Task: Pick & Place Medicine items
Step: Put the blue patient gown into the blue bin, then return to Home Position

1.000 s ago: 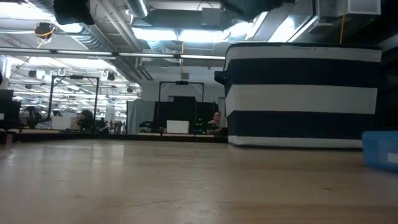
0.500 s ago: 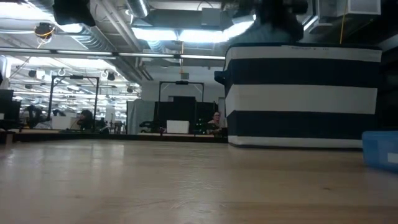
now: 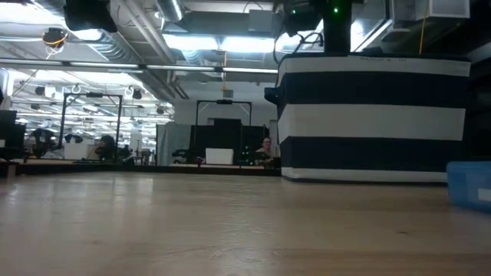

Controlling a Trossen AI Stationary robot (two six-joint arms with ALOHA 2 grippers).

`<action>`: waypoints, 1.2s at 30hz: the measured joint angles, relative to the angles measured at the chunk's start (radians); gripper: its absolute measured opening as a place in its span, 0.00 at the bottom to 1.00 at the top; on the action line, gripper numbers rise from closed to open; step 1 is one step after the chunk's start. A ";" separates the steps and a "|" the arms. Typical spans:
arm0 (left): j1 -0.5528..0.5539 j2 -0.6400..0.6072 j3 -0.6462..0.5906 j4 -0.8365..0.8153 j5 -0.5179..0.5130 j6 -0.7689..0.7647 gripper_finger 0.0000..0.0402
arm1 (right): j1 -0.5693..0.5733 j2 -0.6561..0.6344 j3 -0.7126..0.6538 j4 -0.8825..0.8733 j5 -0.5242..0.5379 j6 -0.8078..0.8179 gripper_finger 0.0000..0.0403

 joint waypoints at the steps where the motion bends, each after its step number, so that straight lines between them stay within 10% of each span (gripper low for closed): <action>1: 0.000 0.000 0.000 0.000 0.000 -0.002 0.64 | -0.003 0.000 -0.012 -0.001 -0.008 0.015 0.20; 18: -0.002 0.000 0.000 0.000 0.003 -0.008 0.64 | -0.092 -0.230 -0.209 -0.115 -0.018 0.158 0.21; 27: -0.002 0.000 0.000 0.000 0.002 -0.005 0.64 | -0.109 -0.253 -0.200 -0.060 -0.048 -0.073 0.74; 36: -0.002 -0.015 0.000 0.147 0.000 0.081 0.63 | -0.014 -0.254 -0.022 0.155 0.023 -0.550 0.85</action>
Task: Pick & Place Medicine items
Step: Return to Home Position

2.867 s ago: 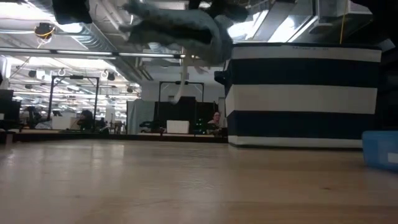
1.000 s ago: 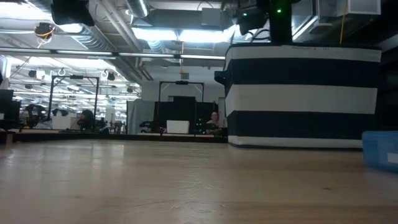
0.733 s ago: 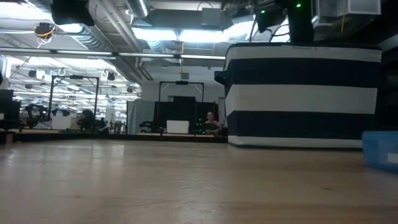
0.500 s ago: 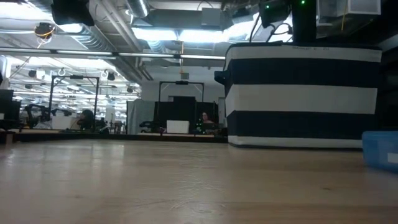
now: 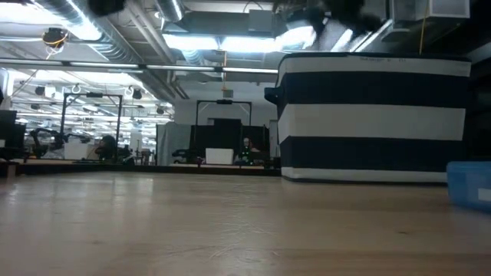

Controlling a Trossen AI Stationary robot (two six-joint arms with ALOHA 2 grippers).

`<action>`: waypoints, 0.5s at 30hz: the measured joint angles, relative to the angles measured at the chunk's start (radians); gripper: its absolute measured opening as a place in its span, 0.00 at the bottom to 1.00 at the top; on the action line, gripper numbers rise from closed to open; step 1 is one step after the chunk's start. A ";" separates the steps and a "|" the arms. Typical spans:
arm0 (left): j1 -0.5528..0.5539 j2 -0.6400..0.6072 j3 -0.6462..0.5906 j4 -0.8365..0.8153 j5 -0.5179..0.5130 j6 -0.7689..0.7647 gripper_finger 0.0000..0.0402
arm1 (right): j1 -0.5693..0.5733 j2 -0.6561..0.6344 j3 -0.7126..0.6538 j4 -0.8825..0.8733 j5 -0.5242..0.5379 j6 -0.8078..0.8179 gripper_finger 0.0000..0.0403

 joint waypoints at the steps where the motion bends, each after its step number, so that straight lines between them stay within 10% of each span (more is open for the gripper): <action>1: 0.000 -0.009 0.000 0.053 0.000 0.021 0.62 | 0.031 0.000 0.032 0.077 -0.013 -0.138 0.84; 7: 0.012 -0.136 0.010 0.290 -0.028 0.136 0.58 | 0.245 -0.029 0.197 0.566 -0.169 -0.715 0.83; 15: 0.026 -0.395 0.025 0.236 -0.056 0.266 0.57 | 0.375 -0.040 0.412 0.443 -0.145 -0.640 0.83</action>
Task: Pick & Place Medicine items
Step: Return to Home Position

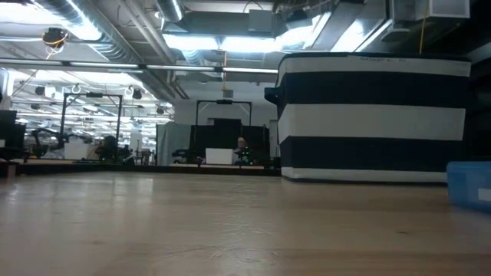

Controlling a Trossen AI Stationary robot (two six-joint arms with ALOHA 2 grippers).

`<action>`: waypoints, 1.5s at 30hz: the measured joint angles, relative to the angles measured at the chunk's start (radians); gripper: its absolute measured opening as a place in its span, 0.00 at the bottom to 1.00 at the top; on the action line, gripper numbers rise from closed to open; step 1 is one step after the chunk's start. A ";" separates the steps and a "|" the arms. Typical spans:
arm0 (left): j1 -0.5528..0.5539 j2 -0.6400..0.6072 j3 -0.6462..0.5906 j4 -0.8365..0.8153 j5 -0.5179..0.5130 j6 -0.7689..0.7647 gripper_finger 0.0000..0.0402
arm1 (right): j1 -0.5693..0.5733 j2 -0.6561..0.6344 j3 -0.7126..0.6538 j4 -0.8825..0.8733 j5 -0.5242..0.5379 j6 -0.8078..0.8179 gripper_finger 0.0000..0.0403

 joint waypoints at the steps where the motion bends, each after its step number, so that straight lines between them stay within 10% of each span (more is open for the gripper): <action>1: 0.000 -0.024 0.000 -0.003 -0.010 -0.043 0.57 | 0.016 0.001 0.008 -0.005 -0.030 0.029 0.83; 10: 0.000 -0.132 -0.003 0.019 -0.015 -0.225 0.57 | 0.213 0.045 0.011 -0.076 -0.144 -0.165 0.83; 15: 0.000 -0.149 -0.002 0.046 -0.004 0.001 0.57 | 0.252 0.047 -0.004 -0.156 -0.213 -0.082 0.83; 18: -0.001 -0.155 -0.006 0.054 0.076 0.151 0.57 | 0.250 0.003 -0.079 -0.038 -0.438 -0.204 0.83; 31: 0.000 -0.308 -0.174 0.124 0.060 0.295 0.57 | 0.180 -0.646 -0.900 0.537 -0.562 -0.200 0.83; 45: 0.000 -0.475 -0.572 0.354 0.041 0.246 0.57 | 0.178 -1.124 -1.429 0.628 -0.441 -0.099 0.83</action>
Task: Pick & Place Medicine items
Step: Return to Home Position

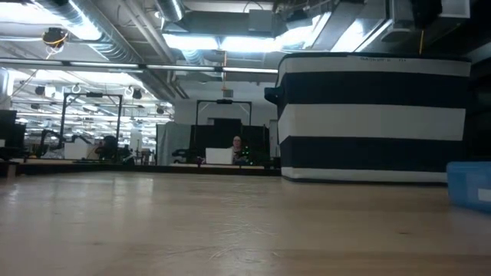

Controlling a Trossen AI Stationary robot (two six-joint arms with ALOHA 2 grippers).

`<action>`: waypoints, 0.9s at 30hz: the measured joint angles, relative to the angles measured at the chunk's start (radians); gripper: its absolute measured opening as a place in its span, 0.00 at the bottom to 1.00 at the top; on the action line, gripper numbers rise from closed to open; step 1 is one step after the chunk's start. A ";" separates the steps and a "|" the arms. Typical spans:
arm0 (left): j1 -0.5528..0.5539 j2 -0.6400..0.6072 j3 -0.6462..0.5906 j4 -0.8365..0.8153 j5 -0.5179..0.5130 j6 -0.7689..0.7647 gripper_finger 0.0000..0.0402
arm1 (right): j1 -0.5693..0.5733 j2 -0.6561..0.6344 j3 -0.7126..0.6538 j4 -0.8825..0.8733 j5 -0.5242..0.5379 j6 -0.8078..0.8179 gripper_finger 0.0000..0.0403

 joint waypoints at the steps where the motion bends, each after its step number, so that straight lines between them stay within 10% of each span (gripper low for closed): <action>1: 0.001 -0.009 -0.021 0.022 -0.001 0.001 0.57 | 0.000 -0.040 -0.034 0.007 0.000 0.014 0.83; 9: -0.001 -0.029 -0.233 0.300 -0.046 0.016 0.58 | 0.000 -0.305 -0.273 0.112 -0.020 0.065 0.83; 27: -0.001 -0.014 -0.480 0.439 0.008 -0.198 0.57 | -0.069 -0.303 -0.569 0.251 -0.166 0.304 0.83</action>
